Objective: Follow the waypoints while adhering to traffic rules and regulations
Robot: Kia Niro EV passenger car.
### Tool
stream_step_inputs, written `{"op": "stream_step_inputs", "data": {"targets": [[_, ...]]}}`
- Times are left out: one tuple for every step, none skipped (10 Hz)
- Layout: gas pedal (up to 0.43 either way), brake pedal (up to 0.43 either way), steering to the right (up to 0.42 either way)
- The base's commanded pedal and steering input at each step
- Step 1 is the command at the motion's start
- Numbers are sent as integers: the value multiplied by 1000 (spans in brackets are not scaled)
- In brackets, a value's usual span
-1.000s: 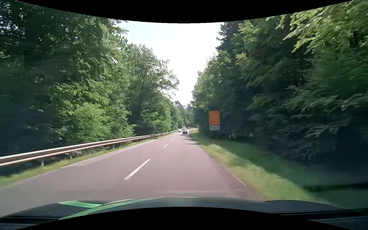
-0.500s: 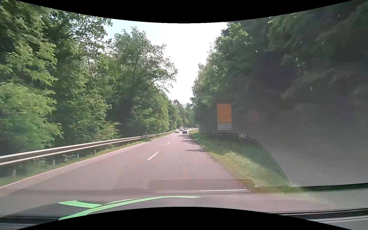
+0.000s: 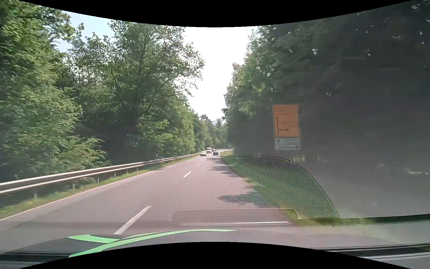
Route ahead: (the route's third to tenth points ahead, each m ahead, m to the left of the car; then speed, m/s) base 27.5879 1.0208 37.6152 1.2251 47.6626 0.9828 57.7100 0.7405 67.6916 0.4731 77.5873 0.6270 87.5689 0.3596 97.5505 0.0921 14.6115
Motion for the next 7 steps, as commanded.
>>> {"op": "stream_step_inputs", "data": {"targets": [[98,0,2],[98,0,2],[98,0,2],[98,0,2],[98,0,2],[98,0,1],[98,0,2]]}}
